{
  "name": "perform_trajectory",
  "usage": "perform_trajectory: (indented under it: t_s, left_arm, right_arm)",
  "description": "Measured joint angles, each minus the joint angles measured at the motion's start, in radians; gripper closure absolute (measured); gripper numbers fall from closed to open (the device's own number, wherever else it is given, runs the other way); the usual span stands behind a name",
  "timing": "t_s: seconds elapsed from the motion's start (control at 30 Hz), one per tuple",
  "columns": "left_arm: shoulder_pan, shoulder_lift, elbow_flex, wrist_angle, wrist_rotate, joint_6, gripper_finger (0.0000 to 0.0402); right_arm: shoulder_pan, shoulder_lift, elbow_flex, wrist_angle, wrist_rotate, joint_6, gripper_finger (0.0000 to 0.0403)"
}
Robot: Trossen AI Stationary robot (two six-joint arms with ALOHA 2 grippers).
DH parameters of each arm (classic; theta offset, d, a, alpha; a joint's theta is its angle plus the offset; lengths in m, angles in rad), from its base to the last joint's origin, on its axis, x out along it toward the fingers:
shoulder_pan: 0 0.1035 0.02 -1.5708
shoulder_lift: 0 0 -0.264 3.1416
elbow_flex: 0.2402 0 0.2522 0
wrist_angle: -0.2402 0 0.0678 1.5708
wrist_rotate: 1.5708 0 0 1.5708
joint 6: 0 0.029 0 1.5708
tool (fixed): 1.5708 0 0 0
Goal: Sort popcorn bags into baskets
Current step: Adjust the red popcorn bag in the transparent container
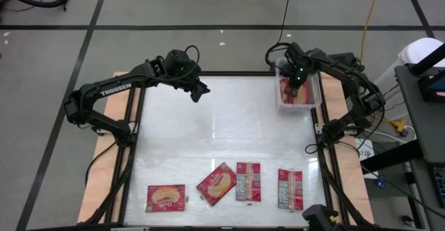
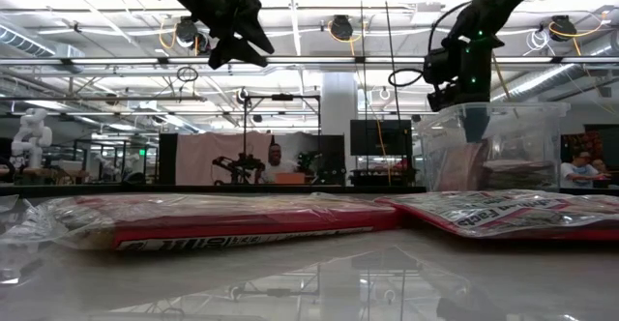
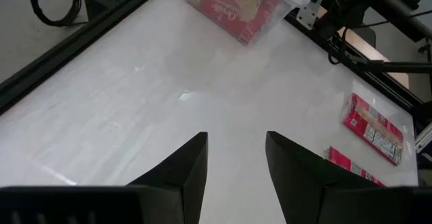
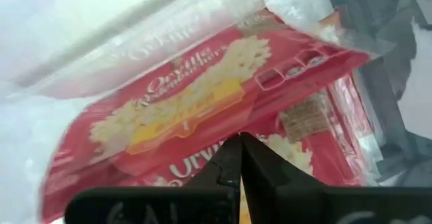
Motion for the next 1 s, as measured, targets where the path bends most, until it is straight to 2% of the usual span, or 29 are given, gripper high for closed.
perform_trajectory:
  t_s: [0.1,0.23,0.3,0.47,0.57,0.63,0.8,1.0]
  left_arm:
    - [0.000,0.000,0.000,0.000,0.000,0.002,0.0250]
    - [0.000,0.000,0.000,0.000,0.000,-0.006,0.0250]
    - [0.000,0.000,0.000,0.000,0.000,-0.007,0.0250]
    - [0.000,0.000,0.000,0.002,0.000,-0.006,0.0250]
    - [0.000,0.000,0.000,0.001,0.000,-0.010,0.0250]
    - [0.000,0.000,0.000,0.002,0.000,-0.012,0.0250]
    - [0.000,0.000,0.000,0.002,0.001,-0.012,0.0250]
    - [0.000,0.000,0.000,-0.005,0.001,-0.016,0.0250]
  right_arm:
    - [0.000,0.000,-0.020,0.000,-0.001,0.050,0.0403]
    - [-0.005,-0.005,-0.008,-0.032,0.001,0.368,0.0403]
    - [-0.008,-0.016,0.012,-0.044,0.001,0.437,0.0400]
    - [-0.012,-0.030,0.051,-0.058,-0.010,0.603,0.0370]
    - [-0.015,-0.027,0.050,-0.038,-0.098,0.708,0.0342]
    - [-0.013,-0.024,0.039,-0.009,-0.134,0.749,0.0320]
    - [-0.011,-0.024,0.017,0.001,-0.132,0.783,0.0273]
    - [-0.049,-0.026,0.015,-0.020,-0.201,0.812,0.0239]
